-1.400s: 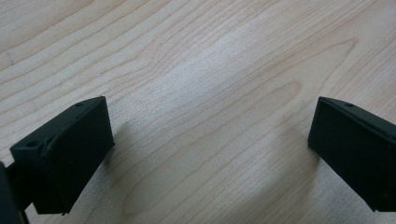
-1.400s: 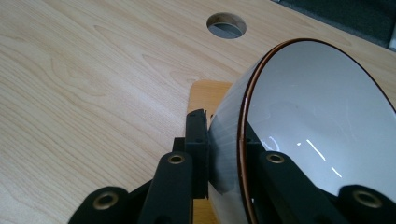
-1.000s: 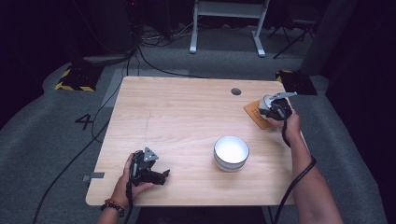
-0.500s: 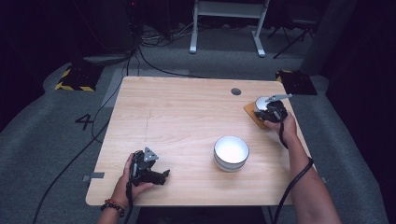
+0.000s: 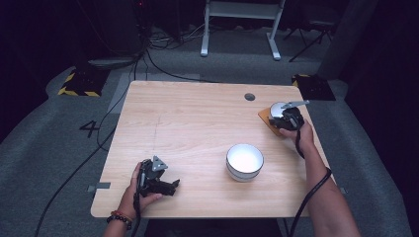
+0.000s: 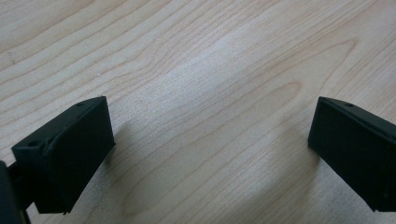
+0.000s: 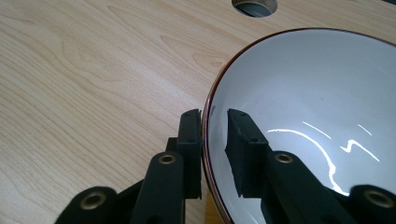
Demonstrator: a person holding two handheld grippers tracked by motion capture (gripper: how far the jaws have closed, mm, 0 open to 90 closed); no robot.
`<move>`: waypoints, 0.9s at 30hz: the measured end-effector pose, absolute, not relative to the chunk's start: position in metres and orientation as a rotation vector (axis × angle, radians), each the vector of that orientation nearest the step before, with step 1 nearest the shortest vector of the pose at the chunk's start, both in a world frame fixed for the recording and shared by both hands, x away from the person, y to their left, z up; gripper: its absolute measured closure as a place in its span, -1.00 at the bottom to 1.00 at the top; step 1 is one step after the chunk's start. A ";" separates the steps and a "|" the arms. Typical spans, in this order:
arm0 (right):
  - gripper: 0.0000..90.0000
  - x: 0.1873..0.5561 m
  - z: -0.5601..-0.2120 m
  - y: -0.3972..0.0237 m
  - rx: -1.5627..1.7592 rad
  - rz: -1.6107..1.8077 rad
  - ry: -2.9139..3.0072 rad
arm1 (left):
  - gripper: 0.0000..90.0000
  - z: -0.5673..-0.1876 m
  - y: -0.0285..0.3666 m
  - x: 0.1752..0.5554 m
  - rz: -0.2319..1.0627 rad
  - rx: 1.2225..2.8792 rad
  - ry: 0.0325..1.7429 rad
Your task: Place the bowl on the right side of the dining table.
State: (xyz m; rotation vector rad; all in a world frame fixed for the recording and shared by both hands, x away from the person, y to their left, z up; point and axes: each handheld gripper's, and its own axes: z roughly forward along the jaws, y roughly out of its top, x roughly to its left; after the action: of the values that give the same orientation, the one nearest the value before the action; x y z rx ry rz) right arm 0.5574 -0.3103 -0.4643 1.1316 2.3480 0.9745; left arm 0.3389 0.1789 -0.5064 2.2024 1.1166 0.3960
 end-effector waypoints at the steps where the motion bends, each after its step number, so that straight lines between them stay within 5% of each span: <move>1: 0.67 0.557 -0.464 -0.310 1.135 0.977 2.344 | -0.99 -0.506 0.179 0.339 0.398 2.203 1.116; 11: 0.51 0.555 -0.463 -0.315 1.155 1.010 2.312 | -1.00 -0.506 0.179 0.339 0.396 2.201 1.125; 27: -0.06 0.553 -0.462 -0.328 1.208 1.007 2.271 | -1.00 -0.506 0.179 0.339 0.395 2.201 1.125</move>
State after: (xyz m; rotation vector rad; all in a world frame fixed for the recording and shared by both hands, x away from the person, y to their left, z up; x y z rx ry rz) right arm 0.5528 -0.3284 -0.4617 1.2085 2.2707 1.0071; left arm 0.3388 0.1787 -0.5061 2.2013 1.1250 0.3953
